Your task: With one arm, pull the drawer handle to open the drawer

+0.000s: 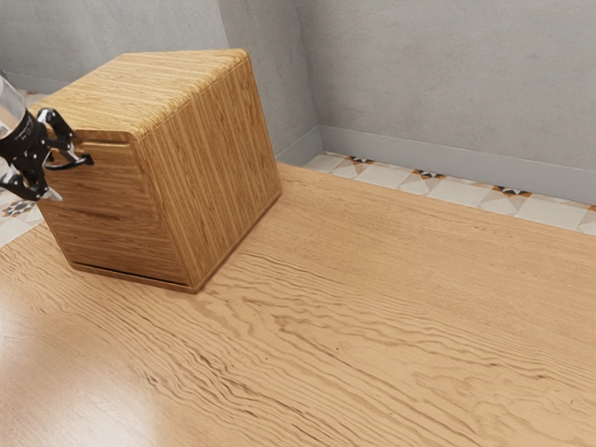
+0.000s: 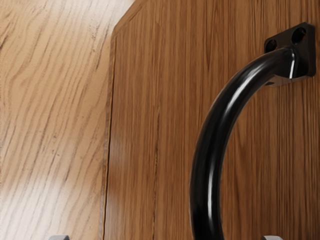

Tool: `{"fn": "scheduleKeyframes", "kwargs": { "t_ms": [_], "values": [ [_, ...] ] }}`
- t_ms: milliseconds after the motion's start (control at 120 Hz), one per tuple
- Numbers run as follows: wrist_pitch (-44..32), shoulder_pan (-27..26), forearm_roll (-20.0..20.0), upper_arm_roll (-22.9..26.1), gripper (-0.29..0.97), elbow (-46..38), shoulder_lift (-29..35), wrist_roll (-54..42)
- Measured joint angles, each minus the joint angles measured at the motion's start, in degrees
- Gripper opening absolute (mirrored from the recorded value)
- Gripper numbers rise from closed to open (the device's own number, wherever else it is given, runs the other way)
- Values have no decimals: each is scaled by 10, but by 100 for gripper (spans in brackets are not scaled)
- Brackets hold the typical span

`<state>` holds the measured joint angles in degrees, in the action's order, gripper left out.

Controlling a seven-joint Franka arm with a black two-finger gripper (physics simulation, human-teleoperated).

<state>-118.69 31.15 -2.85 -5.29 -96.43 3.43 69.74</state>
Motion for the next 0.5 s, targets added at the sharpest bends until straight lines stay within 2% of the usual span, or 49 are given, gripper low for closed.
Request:
{"fn": "scheduleKeyframes", "kwargs": {
  "t_ms": [200, 500],
  "values": [
    [-2, 5, 1, -2, 38, -37, 33, -1],
    [-4, 18, 2, -3, 35, -107, 100, -1]
  ]
}}
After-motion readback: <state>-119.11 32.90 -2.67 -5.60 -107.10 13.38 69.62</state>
